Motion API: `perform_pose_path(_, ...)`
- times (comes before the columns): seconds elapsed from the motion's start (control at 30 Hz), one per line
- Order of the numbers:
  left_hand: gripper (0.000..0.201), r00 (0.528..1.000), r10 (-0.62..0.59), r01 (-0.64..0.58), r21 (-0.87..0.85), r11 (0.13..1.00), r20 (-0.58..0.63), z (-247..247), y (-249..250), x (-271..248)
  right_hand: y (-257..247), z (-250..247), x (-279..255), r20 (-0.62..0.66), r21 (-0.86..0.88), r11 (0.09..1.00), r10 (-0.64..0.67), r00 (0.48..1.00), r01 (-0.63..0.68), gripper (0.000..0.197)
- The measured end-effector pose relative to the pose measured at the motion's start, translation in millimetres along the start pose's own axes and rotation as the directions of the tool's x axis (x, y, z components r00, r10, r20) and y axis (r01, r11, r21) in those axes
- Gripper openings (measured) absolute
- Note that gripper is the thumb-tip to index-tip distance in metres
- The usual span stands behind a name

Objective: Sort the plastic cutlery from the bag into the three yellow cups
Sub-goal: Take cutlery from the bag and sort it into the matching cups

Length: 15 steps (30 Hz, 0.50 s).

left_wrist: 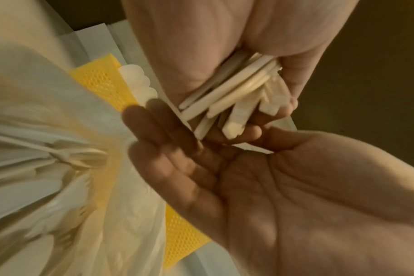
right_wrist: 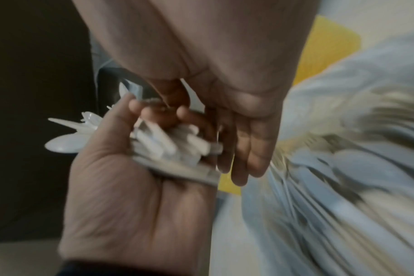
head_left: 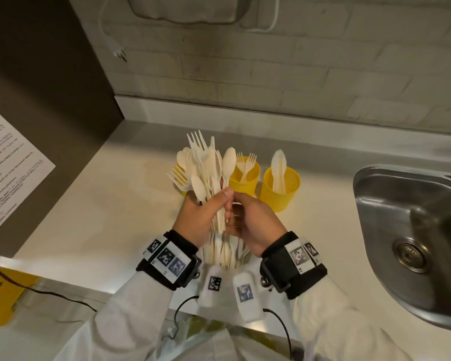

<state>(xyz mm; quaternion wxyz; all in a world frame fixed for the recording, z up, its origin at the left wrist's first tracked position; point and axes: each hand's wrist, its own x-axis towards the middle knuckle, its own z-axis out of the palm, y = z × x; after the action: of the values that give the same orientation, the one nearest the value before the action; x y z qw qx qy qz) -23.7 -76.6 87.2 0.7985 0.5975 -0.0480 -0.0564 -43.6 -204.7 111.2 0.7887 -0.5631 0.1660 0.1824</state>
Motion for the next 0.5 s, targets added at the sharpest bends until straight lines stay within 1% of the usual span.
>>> perform_pose_path(0.03, 0.031, 1.000, 0.000, 0.000, -0.004, 1.000, 0.008, -5, 1, 2, -6, 0, -1, -0.017, -0.040, 0.999, -0.034, 0.999, 0.034, 0.031)
perform_pose_path(0.13, 0.022, 0.997, -0.011, 0.011, -0.003, 1.000, 0.071, -19, 8, 5, -26, -5, -2, -0.091, -0.115, 0.977, -0.192, 0.977, 0.181, 0.023)
perform_pose_path(0.2, 0.029, 0.991, -0.034, 0.031, 0.026, 0.999, 0.132, -27, 13, 6, -42, -6, -2, -0.136, -0.175, 0.937, -0.327, 0.935, 0.302, 0.016)
perform_pose_path(0.27, 0.042, 0.984, -0.037, 0.023, 0.084, 0.996, 0.175, -33, 19, 7, -58, -5, -4, -0.125, -0.262, 0.871, -0.458, 0.880, 0.416, 0.015)
perform_pose_path(0.3, 0.045, 0.981, -0.034, 0.013, 0.111, 0.994, 0.189, -35, 21, 8, -64, -4, -5, -0.096, -0.326, 0.822, -0.520, 0.849, 0.467, 0.015)
perform_pose_path(0.33, 0.043, 0.981, -0.027, 0.001, 0.136, 0.991, 0.194, -36, 25, 8, -71, -3, -7, -0.049, -0.404, 0.756, -0.580, 0.813, 0.515, 0.016)
perform_pose_path(0.37, 0.038, 0.981, -0.020, -0.013, 0.167, 0.986, 0.193, -37, 29, 8, -76, 0, -8, 0.008, -0.487, 0.677, -0.628, 0.778, 0.552, 0.015)
perform_pose_path(0.4, 0.033, 0.981, -0.015, -0.025, 0.206, 0.978, 0.191, -38, 33, 8, -81, 3, -9, 0.064, -0.570, 0.595, -0.655, 0.753, 0.566, 0.014)
perform_pose_path(0.43, 0.030, 0.981, -0.013, -0.034, 0.243, 0.970, 0.192, -40, 35, 8, -86, 7, -10, 0.111, -0.641, 0.518, -0.668, 0.736, 0.567, 0.014)
perform_pose_path(0.47, 0.027, 0.981, -0.010, -0.043, 0.271, 0.962, 0.192, -42, 36, 7, -90, 11, -10, 0.150, -0.687, 0.461, -0.667, 0.730, 0.562, 0.013)
perform_pose_path(0.5, 0.025, 0.982, -0.009, -0.047, 0.293, 0.955, 0.189, -44, 38, 7, -93, 16, -10, 0.183, -0.711, 0.425, -0.658, 0.730, 0.560, 0.013)
